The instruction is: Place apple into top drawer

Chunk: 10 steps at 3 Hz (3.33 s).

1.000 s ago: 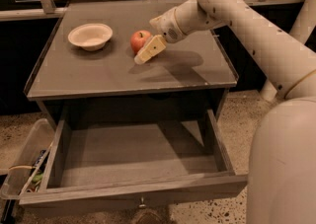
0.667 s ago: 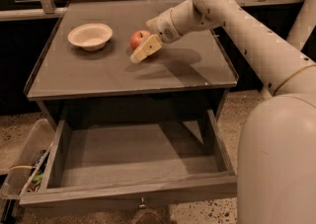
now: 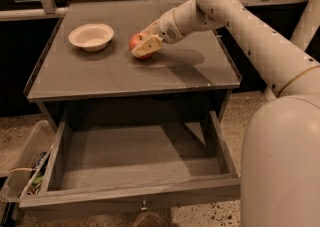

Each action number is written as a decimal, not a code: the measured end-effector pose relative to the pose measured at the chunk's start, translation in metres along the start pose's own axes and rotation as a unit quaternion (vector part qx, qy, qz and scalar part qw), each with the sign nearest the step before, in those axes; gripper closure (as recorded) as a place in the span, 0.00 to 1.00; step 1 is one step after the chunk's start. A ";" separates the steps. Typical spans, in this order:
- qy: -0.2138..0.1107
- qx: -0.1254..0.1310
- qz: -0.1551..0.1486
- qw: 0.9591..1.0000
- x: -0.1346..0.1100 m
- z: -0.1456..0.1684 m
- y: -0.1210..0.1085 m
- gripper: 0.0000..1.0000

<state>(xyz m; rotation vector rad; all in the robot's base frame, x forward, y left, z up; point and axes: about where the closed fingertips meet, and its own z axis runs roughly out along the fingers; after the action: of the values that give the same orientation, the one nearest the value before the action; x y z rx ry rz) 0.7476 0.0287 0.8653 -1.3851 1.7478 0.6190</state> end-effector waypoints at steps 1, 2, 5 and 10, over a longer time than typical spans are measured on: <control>0.000 0.000 0.000 1.000 0.000 0.000 0.000 0.64; 0.000 0.000 0.000 1.000 0.000 0.000 0.000 0.88; 0.024 -0.004 -0.013 1.000 0.007 -0.030 0.025 1.00; 0.016 0.072 -0.008 0.997 0.056 -0.147 0.145 1.00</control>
Offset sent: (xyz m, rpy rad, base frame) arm 0.0000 0.0000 0.0000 0.0000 0.0000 0.0000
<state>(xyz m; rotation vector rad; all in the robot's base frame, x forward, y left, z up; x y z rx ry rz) 0.5628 -0.0769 0.8859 -1.3151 1.7682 0.4551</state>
